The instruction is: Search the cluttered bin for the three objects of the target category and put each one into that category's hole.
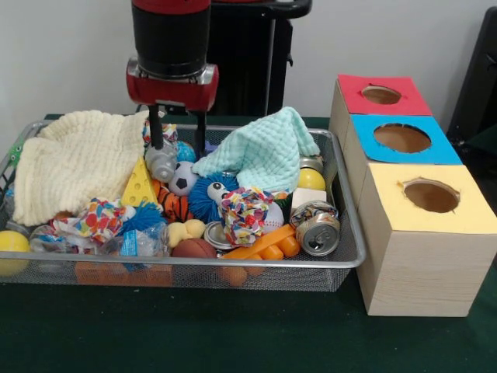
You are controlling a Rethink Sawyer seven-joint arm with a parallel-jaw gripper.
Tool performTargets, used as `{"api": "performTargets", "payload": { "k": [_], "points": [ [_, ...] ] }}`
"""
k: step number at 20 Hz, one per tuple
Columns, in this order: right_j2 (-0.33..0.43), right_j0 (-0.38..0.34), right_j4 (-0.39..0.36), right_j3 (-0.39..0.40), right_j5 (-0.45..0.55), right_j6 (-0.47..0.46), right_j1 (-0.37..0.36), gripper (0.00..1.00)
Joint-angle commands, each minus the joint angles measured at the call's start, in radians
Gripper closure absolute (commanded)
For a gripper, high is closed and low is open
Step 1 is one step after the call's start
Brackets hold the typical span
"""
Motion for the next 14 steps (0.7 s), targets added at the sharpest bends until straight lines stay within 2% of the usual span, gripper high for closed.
{"api": "performTargets", "payload": {
  "k": [1,11,14],
  "points": [
    [0.056,0.037,-0.052,-0.111,0.018,0.042,0.126,0.00],
    [0.046,0.036,-0.035,-0.186,0.011,0.047,0.219,0.00],
    [0.039,0.033,-0.040,-0.189,0.011,0.041,0.223,0.00]
  ]
}}
